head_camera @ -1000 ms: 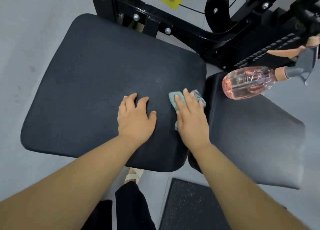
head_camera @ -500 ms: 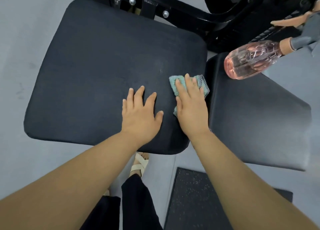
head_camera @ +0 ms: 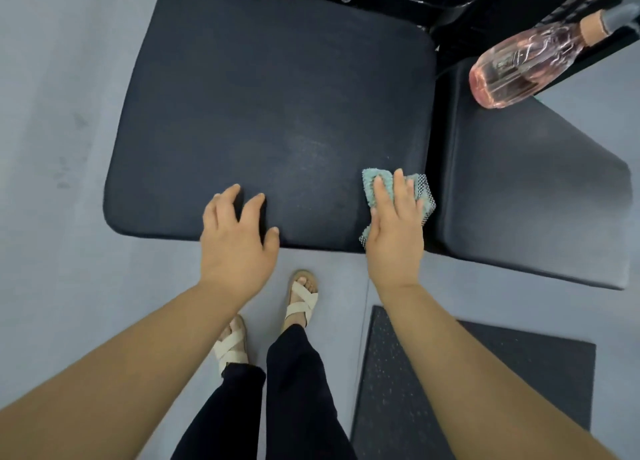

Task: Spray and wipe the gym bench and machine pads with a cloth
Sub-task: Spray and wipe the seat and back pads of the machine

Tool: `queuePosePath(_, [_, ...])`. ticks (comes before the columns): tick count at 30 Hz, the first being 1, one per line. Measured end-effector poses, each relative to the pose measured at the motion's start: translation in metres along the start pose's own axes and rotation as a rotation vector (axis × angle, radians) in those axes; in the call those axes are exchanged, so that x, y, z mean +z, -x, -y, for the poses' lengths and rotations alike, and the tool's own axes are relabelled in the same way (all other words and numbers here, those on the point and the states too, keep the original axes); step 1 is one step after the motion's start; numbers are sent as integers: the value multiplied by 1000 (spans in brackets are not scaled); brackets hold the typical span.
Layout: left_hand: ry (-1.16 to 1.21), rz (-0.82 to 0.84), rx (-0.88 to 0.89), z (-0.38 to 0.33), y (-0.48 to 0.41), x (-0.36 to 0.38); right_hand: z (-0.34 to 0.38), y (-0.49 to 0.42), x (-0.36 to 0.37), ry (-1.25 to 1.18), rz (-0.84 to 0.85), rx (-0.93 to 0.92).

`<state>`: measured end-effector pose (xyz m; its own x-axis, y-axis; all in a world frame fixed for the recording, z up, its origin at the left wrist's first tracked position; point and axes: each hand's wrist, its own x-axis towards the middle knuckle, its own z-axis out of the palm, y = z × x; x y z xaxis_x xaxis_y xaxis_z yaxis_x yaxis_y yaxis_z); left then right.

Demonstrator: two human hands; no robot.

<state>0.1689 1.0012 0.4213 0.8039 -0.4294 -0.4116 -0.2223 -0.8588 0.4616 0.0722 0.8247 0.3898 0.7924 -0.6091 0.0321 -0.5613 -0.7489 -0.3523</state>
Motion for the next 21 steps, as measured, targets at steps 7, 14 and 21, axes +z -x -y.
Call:
queuePosePath(7, [-11, -58, -81, 65, 10, -7, 78, 40, 42, 61, 62, -164])
queuePosePath(14, [65, -34, -245, 111, 4, -33, 119, 41, 59, 43, 286, -467])
queuePosePath(21, [179, 0, -364, 136, 4, -55, 66, 19, 22, 59, 114, -54])
